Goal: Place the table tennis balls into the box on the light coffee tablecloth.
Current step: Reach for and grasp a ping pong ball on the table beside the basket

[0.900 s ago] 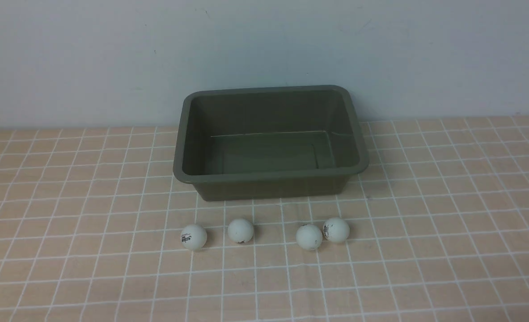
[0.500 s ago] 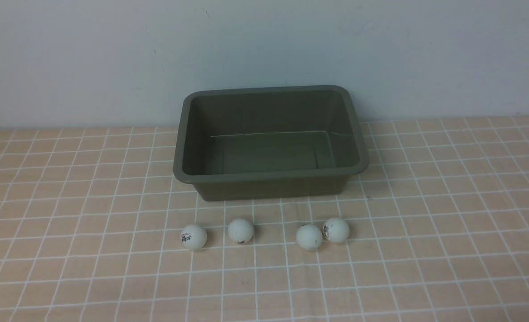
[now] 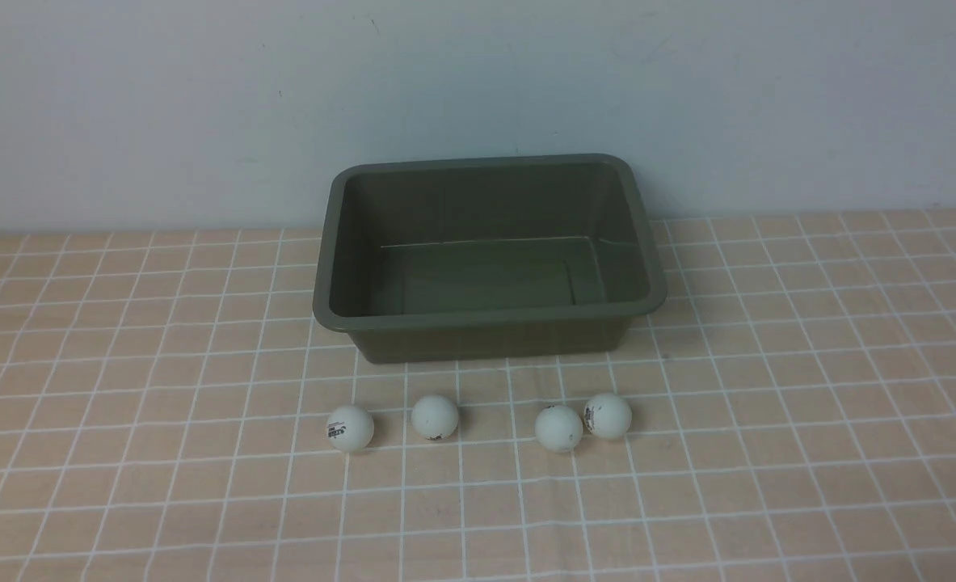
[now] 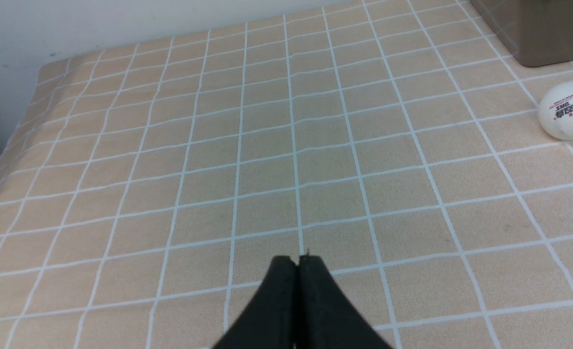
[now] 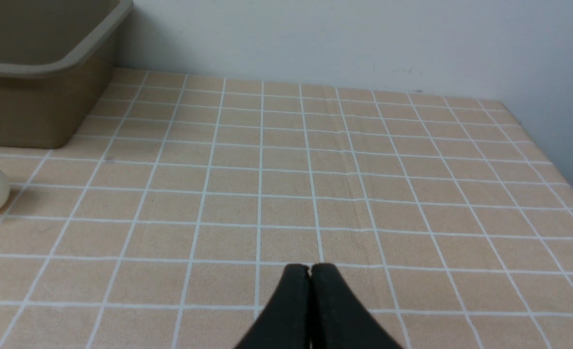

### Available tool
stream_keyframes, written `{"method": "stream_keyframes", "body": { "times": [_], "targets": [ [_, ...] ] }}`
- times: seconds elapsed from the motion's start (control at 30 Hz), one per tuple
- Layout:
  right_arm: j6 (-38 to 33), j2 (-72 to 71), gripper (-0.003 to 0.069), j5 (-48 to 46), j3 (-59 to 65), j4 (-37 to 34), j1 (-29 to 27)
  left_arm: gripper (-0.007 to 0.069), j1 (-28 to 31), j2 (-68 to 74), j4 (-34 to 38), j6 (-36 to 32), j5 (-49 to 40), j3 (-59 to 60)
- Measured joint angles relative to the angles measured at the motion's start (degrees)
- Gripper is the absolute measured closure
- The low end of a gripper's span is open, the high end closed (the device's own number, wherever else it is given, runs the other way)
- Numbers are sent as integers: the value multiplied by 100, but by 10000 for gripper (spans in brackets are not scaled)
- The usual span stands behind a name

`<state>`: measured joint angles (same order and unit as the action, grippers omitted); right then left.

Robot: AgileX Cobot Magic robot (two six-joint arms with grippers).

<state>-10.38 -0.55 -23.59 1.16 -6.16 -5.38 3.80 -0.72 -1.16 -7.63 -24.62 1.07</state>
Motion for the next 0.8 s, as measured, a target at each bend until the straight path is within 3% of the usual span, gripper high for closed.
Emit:
{"method": "stream_keyframes", "body": {
  "times": [0.57, 0.8],
  "targets": [
    [5, 0, 677, 5, 0, 0, 0, 693, 0, 0, 0, 0, 0, 0],
    [131, 0, 677, -107, -385, -314, 0, 693, 0, 0, 0, 0, 0, 0]
  ]
}}
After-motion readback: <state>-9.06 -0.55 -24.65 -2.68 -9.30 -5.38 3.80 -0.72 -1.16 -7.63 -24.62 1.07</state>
